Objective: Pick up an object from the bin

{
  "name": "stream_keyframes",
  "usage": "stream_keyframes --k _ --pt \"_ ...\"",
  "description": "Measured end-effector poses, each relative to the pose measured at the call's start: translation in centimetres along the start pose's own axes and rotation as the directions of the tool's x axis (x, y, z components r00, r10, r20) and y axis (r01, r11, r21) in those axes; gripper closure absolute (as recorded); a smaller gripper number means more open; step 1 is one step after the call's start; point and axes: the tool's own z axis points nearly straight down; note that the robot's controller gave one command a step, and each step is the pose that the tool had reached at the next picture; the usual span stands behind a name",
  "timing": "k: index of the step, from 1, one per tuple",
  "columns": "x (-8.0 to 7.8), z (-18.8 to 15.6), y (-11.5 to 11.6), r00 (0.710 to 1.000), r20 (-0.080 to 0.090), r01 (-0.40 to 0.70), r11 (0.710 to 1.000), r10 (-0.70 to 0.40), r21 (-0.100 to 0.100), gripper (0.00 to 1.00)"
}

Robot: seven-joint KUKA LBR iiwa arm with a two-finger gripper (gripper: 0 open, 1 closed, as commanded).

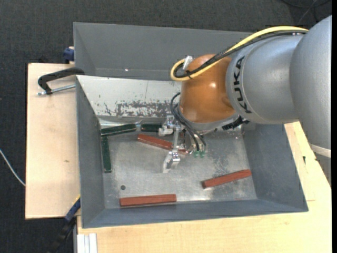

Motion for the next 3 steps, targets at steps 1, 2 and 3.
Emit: stream_keyframes --k 1,2,3 --pt "-1.6 2.0 -1.3 1.000 -0.011 -0.019 1.000 0.019 0.009 0.00" --pt "-4.4 3.3 -0.1 0.999 0.000 0.053 0.999 -0.053 -0.005 1.00" --pt "-4.4 3.3 -0.1 0.999 0.000 0.053 0.999 -0.053 -0.005 1.00"
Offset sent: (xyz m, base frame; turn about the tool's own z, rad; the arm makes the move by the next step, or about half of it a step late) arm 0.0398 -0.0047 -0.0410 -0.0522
